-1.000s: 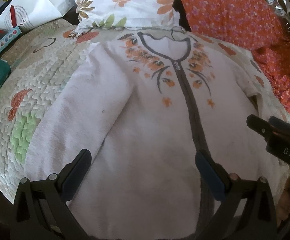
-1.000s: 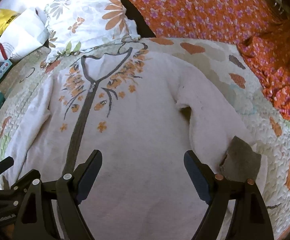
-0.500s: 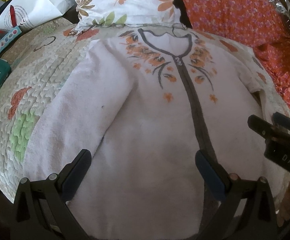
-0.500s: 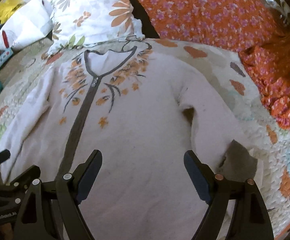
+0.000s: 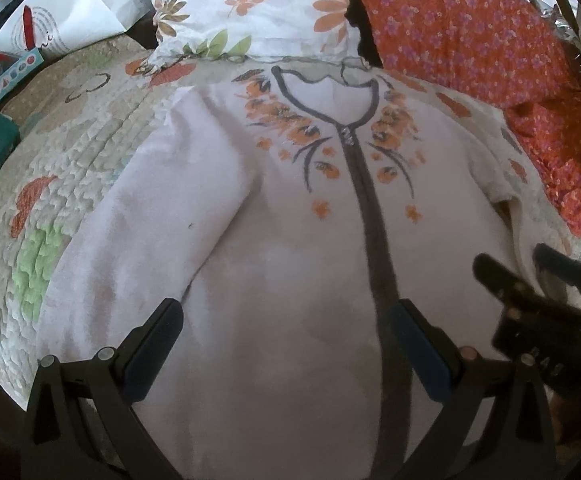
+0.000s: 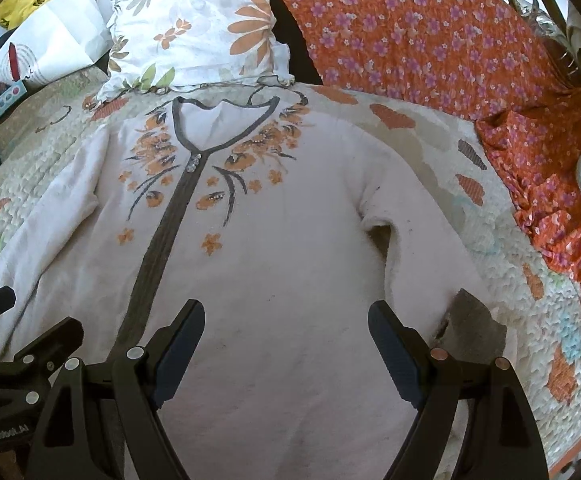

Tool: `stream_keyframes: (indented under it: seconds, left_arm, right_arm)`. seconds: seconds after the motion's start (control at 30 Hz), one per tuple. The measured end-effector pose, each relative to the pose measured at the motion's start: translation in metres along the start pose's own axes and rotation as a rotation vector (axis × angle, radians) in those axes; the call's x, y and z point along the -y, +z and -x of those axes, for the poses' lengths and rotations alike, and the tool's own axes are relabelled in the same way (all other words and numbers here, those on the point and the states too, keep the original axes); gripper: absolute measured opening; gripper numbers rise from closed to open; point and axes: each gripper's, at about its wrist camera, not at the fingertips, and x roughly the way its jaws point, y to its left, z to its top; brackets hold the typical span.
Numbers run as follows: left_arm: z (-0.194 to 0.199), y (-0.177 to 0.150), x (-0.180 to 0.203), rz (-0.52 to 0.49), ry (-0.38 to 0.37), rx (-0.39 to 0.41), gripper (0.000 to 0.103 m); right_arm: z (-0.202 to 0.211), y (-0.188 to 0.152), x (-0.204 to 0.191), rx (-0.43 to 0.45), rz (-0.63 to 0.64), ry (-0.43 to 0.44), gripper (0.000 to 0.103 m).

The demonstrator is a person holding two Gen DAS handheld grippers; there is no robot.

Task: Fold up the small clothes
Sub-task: 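Move the right gripper to the grey cuff of the sleeper's sleeve, then grasp the grey sleeve cuff with the right gripper and lift it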

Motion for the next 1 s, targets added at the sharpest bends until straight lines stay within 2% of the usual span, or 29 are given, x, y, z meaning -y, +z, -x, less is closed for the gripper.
stream_keyframes:
  seconds: [0.4, 0.63, 0.73, 0.87, 0.93, 1.0]
  left_arm:
    - [-0.006, 0.002, -0.004, 0.018, 0.043, -0.010, 0.103]
    - [0.011, 0.004, -0.012, 0.028, 0.067, 0.046, 0.103]
    - [0.016, 0.004, -0.019, 0.035, 0.091, 0.073, 0.103]
    - [0.014, 0.006, -0.028, 0.050, 0.088, 0.065, 0.103]
    - [0.010, 0.006, -0.030, 0.047, 0.086, 0.055, 0.103]
    - [0.008, 0.005, -0.032, 0.036, 0.084, 0.047, 0.103]
  right_arm:
    - [-0.013, -0.002, 0.010, -0.046, -0.037, -0.027, 0.087]
    - [0.003, -0.004, 0.011, 0.017, 0.010, -0.046, 0.086]
    - [0.034, 0.002, 0.051, 0.078, -0.083, -0.016, 0.086]
    - [0.054, 0.000, 0.115, 0.155, -0.208, -0.082, 0.085]
    - [0.048, -0.007, 0.142, 0.129, -0.258, -0.100, 0.074]
    - [0.038, -0.015, 0.159, 0.075, -0.280, -0.072, 0.065]
